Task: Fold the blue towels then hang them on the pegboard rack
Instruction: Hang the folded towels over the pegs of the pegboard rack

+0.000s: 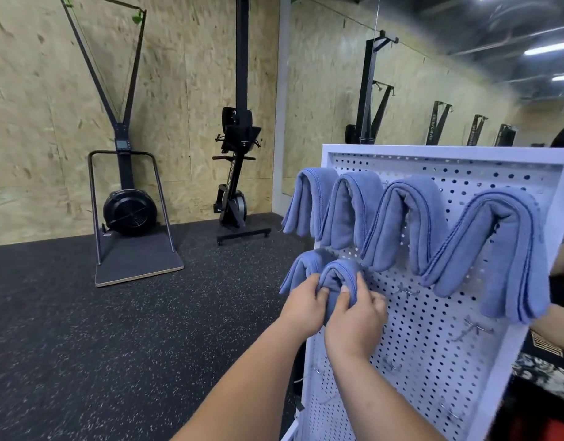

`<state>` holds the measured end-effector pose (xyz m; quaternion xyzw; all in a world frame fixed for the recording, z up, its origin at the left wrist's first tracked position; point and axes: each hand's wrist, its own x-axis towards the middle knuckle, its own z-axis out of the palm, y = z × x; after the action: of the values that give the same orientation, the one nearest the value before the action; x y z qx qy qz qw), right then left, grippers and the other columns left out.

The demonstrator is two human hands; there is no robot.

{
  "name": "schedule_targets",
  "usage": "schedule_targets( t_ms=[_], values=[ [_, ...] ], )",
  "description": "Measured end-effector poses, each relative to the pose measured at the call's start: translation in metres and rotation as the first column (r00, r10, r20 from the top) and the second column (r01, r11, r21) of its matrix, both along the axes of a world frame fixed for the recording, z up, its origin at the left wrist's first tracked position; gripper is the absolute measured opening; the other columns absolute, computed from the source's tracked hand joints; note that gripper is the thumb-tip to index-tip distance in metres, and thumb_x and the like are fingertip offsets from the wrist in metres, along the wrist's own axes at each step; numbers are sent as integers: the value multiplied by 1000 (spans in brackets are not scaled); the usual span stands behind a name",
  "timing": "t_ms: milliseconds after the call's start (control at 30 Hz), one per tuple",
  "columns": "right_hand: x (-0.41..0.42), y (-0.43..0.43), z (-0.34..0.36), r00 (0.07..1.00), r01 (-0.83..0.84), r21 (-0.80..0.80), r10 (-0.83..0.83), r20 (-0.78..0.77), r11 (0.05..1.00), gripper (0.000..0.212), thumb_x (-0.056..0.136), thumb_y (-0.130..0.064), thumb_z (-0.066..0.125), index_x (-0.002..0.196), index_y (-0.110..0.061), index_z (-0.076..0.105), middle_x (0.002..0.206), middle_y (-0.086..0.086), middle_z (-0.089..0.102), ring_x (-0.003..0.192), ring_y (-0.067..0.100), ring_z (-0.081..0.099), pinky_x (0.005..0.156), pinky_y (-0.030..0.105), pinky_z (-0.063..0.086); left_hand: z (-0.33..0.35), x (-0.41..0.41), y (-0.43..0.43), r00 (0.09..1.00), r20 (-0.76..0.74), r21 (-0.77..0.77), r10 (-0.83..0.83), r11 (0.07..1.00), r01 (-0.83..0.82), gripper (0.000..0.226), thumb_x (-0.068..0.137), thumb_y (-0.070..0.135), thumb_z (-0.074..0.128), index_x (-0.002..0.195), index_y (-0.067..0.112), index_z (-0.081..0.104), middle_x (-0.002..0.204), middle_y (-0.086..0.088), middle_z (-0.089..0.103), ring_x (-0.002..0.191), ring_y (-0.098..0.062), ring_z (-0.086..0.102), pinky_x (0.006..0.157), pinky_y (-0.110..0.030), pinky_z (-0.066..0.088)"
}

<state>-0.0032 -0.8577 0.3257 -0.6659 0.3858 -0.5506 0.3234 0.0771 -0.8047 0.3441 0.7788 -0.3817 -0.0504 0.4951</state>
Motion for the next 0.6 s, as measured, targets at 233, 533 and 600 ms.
schedule_targets(
  t_ms=[233, 533, 600],
  values=[
    [2, -24, -12, 999, 14, -91, -17, -33, 996, 48, 100, -18, 66, 146, -28, 62, 126, 2, 52, 120, 33, 55, 98, 47, 50, -29, 2, -27, 999, 44, 131, 11, 991, -16, 22, 105, 38, 45, 97, 20, 54, 88, -4, 67, 83, -30, 63, 75, -44, 51],
    [2, -27, -31, 999, -14, -131, 9, -40, 991, 48, 101, -15, 65, 148, -23, 62, 119, 5, 50, 112, 33, 58, 97, 43, 49, -54, -7, -21, 994, 90, 158, 57, 985, -71, 28, 100, 46, 51, 87, 22, 45, 79, 1, 61, 71, -27, 53, 65, -40, 45],
    [-1, -23, -32, 999, -13, -113, 8, -47, 994, 46, 101, -19, 66, 147, -21, 62, 119, 4, 50, 108, 32, 58, 90, 39, 48, -57, -8, -15, 994, 109, 205, 32, 977, -54, 26, 100, 45, 52, 89, 22, 47, 85, 0, 65, 78, -29, 59, 67, -40, 46]
  ],
)
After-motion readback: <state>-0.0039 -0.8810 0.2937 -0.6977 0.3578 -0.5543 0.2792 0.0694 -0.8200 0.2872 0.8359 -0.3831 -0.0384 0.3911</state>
